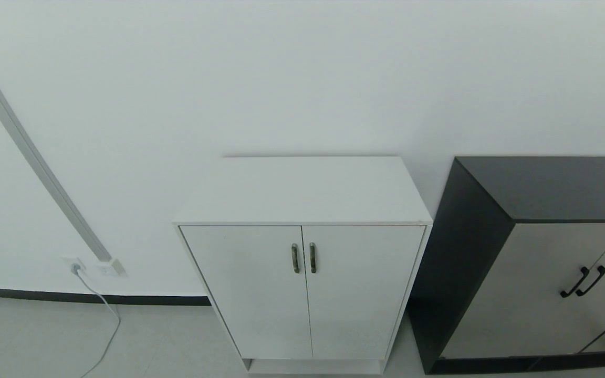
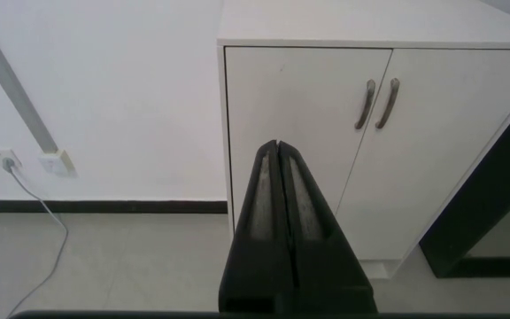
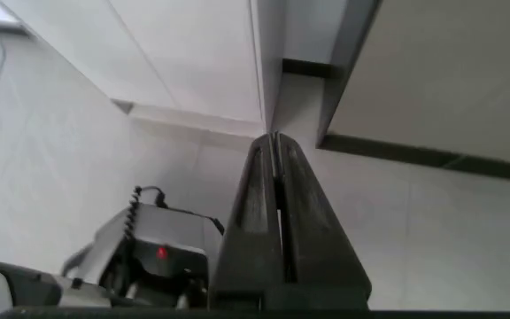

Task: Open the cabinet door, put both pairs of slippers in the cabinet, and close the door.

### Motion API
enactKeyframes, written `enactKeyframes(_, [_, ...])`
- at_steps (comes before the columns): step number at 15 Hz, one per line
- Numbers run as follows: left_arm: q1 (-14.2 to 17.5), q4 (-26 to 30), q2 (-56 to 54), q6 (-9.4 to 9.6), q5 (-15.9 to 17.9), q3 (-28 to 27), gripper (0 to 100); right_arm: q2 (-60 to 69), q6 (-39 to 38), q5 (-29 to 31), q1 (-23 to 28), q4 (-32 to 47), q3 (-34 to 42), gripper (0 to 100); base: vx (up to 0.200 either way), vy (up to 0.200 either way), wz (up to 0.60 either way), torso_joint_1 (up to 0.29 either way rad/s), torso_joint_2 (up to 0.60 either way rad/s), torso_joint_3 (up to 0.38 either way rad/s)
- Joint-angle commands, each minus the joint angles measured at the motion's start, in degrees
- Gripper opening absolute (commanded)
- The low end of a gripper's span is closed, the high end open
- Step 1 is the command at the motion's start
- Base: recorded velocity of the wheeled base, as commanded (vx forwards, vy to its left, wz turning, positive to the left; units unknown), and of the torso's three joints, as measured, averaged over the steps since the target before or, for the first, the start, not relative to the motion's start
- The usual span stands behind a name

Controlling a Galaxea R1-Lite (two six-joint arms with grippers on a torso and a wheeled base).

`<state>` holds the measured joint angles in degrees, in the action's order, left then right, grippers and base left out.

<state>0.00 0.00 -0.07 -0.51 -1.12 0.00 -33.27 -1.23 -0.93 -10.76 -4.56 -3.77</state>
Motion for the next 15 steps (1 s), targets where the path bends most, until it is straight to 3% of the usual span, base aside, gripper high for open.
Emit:
enactKeyframes(1, [0.1, 0.0, 0.1, -0.02, 0.0, 0.0, 0, 7.7, -0.4, 0.3, 0.0, 1.7, 0.2, 0, 0.000, 0.000, 0.00, 0.000, 0.00, 0.000])
enactKeyframes(15, [0.0, 0.0, 0.1, -0.02, 0.0, 0.0, 0, 15.6, 0.8, 0.9, -0.9, 4.6, 3.8, 0, 0.000, 0.000, 0.00, 0.000, 0.00, 0.000])
